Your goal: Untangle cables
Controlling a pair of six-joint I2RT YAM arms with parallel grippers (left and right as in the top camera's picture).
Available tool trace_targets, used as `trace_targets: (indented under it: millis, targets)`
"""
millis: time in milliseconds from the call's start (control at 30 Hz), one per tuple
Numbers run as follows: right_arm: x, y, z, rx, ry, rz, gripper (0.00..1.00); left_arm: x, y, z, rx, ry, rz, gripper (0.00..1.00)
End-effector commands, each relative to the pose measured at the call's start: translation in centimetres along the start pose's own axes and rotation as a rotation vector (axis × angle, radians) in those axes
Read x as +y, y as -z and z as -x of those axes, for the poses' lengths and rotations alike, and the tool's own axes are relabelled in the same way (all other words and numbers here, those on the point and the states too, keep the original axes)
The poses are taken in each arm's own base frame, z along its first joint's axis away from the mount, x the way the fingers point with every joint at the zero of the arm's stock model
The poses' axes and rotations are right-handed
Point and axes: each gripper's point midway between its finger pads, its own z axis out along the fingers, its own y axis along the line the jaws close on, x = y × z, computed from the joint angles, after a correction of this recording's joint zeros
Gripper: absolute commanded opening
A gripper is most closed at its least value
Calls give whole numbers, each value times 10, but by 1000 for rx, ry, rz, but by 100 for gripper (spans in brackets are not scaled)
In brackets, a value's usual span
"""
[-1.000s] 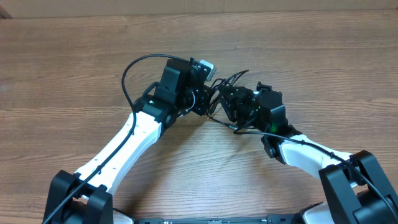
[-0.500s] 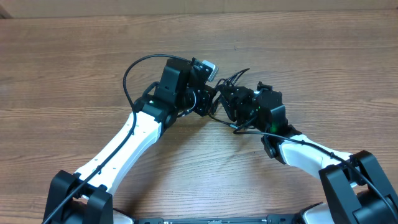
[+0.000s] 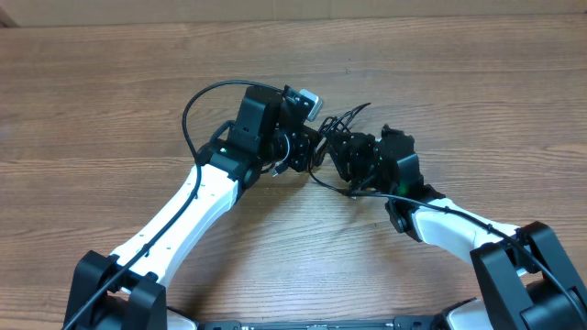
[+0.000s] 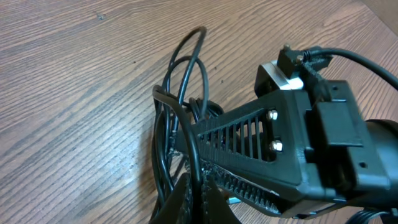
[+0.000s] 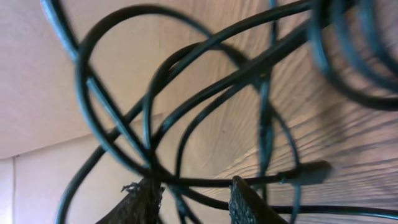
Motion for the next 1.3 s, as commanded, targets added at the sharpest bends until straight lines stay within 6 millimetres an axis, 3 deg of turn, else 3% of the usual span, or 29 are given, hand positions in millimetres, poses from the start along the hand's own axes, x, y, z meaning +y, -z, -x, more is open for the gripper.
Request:
trace_targets:
  millis: [0,267,600,1100,1267]
  targets:
    - [16,2,-10,49,16,54,35,-3,-2,-1,5,17,-27,4]
    - [42,5,-20,105,-23,153,35,-3,-2,-1,5,17,-27,4]
    - [15,1,-3,12,-31,50,37,-3,-2,-1,5,17,-27,4]
    - [15,1,3,-28,29,47,29,-5,-2,1,-5,43,-38,4]
    - [15,2,6,-45,47,47,30,-16,-1,4,-13,35,-102,4]
